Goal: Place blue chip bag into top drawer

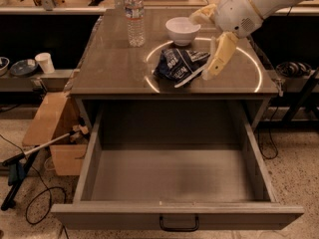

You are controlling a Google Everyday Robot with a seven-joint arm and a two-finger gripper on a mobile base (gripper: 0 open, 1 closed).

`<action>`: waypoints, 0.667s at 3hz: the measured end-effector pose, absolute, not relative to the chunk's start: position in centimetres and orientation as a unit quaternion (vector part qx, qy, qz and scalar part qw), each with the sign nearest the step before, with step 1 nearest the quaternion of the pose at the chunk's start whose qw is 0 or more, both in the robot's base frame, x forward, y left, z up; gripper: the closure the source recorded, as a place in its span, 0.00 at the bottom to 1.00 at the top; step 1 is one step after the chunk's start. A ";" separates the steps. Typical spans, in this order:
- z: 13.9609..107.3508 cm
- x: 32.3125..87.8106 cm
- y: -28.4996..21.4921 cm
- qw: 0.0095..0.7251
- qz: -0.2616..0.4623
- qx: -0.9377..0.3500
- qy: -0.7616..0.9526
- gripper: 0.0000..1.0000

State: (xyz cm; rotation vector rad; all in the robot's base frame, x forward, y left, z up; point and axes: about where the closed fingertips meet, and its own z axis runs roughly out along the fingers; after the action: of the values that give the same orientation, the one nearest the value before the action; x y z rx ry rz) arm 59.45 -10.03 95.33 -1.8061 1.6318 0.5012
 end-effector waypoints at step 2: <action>92.2 59.7 -10.4 0.301 0.179 -0.679 0.645 0.00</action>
Offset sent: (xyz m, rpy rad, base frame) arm 0.0047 -0.0085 -0.0433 -0.0718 0.0382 -0.0592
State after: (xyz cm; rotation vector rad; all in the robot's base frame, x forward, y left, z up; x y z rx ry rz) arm 59.66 -10.42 92.23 -1.8025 1.7115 0.4749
